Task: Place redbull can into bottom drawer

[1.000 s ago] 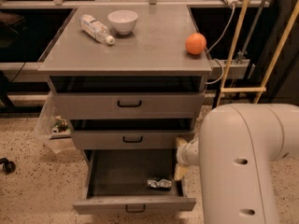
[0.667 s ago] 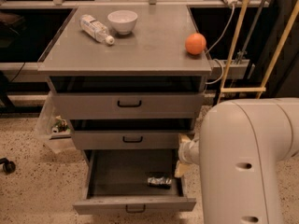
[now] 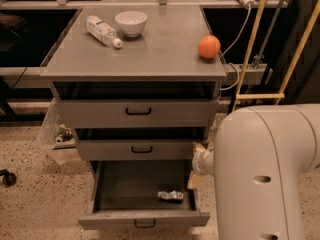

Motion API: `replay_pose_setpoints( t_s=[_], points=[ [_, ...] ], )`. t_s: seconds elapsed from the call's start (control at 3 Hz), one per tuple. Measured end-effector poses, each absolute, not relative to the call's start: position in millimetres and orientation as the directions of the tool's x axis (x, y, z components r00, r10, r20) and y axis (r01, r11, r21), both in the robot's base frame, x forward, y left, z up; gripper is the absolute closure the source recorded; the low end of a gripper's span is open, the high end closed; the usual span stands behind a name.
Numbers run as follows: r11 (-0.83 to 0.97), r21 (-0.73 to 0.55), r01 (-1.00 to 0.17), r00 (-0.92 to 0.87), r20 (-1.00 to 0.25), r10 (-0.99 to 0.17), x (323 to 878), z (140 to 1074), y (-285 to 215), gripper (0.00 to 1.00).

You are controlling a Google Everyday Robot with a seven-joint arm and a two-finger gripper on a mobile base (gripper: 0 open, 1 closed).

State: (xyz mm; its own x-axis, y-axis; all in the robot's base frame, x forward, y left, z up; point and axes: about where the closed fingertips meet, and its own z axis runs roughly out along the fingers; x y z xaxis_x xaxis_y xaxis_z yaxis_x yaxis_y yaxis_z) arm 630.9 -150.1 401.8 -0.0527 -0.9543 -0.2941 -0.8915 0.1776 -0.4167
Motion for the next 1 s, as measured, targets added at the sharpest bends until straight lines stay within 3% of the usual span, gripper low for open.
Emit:
replay_pose_setpoints(
  t_s=[1.0],
  points=[
    [0.629,-0.453,-0.632,-0.375,-0.532,-0.76,560,587,-267,0.0]
  ],
)
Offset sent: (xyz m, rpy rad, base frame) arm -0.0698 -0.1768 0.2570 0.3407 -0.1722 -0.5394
